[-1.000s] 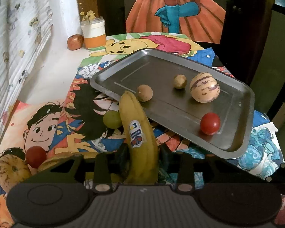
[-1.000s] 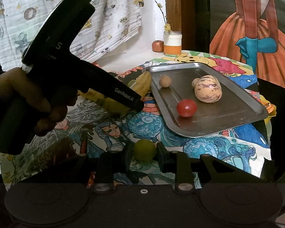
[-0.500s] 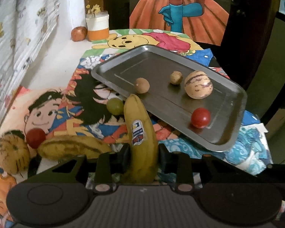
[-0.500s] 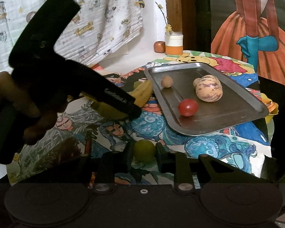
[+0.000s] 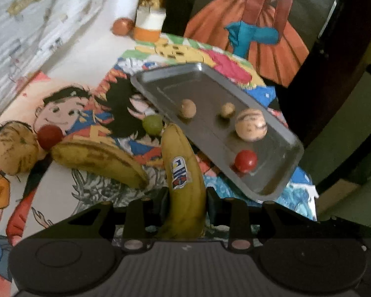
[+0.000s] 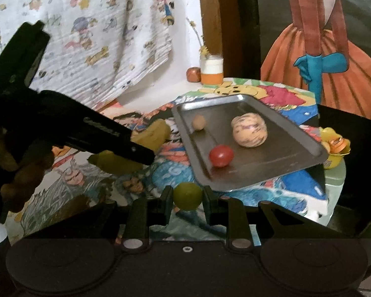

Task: Organize fruits
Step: 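Carry the yellow banana over the tray with the left tool while the right tool grasps a green grape, then lower the banana onto the tray and open the left tool while the right tool releases the grape there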

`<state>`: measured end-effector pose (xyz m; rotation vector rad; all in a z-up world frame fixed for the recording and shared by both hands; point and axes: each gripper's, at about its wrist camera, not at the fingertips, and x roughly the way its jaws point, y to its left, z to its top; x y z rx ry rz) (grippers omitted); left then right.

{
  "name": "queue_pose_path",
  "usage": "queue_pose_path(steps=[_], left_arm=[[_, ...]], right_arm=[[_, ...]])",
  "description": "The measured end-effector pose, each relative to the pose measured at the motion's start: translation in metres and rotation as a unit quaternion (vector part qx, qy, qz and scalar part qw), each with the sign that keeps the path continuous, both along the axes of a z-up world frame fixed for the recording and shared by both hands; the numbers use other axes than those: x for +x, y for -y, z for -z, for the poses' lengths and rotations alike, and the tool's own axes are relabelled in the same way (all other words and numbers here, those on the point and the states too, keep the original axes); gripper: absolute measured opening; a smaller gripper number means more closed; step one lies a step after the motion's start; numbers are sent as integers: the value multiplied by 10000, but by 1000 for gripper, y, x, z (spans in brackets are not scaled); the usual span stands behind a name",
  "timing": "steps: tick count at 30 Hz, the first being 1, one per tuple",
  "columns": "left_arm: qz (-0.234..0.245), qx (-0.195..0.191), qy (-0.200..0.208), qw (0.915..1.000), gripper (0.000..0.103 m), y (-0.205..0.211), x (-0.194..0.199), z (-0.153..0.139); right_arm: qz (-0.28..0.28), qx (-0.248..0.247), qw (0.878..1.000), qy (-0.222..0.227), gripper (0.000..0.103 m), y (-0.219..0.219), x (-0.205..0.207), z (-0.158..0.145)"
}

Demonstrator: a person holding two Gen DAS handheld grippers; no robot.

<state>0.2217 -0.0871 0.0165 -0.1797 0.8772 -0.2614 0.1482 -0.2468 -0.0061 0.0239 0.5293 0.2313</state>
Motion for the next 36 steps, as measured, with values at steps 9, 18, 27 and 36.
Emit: queue_pose_path(steps=[9, 18, 27, 36], left_arm=[[-87, -238, 287, 9993, 34, 13, 10, -13], [124, 39, 501, 9987, 34, 35, 38, -12], [493, 327, 416, 9974, 35, 52, 61, 3], [537, 368, 393, 9971, 35, 54, 70, 9]], right_arm=[[305, -29, 9993, 191, 27, 17, 12, -9], [568, -74, 9981, 230, 27, 30, 30, -9], [591, -168, 9981, 101, 27, 28, 43, 0], [586, -261, 9979, 40, 27, 28, 52, 5]])
